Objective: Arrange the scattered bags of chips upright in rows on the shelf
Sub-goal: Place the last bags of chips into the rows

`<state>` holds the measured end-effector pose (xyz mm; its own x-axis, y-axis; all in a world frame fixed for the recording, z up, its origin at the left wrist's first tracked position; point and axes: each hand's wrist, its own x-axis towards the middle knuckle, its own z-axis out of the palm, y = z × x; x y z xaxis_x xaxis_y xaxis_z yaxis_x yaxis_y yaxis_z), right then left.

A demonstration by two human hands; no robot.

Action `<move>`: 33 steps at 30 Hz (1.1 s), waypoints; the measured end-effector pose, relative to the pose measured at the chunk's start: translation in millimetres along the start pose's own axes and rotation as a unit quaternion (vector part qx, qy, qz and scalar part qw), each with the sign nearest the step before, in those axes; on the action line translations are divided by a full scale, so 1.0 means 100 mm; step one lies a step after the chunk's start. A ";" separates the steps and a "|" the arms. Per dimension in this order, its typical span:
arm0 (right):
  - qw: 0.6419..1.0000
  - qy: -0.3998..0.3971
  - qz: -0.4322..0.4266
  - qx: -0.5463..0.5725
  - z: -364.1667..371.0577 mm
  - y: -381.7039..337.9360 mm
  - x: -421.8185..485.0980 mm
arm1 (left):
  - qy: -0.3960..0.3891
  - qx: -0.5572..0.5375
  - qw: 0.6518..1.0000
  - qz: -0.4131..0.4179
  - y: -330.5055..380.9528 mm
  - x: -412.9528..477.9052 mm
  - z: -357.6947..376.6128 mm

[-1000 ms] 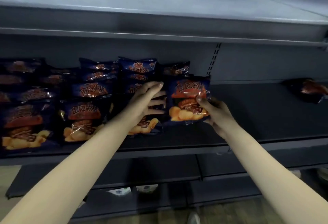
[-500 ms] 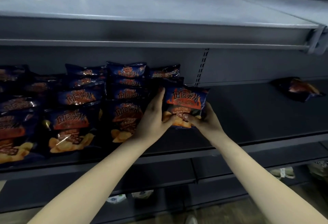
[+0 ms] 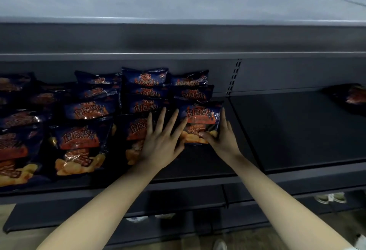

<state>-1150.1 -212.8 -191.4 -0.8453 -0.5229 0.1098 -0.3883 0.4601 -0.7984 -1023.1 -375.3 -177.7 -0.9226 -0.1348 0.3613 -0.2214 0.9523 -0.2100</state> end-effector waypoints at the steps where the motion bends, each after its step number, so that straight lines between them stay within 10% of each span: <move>1: 1.000 0.012 -0.005 -0.008 0.02 0.01 -0.02 | 0.001 0.003 1.000 0.000 0.00 0.01 0.02; 12: 0.987 0.036 -0.051 -0.146 0.13 0.04 -0.07 | 0.008 -0.001 1.000 -0.004 0.01 -0.02 0.01; 18: 0.999 0.026 -0.035 0.017 -0.11 0.09 -0.07 | 0.059 -0.039 0.996 0.047 0.16 0.10 -0.23; 33: 0.971 0.153 0.002 -0.182 -2.43 1.41 -0.08 | -0.001 -0.107 0.978 0.179 2.52 1.49 -0.27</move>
<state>-1287.5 30.8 -161.1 -0.8949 -0.3091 0.3220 -0.4420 0.7137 -0.5434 -1207.5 -147.6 -152.6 -0.9296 0.2174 0.2977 0.1869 0.9740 -0.1279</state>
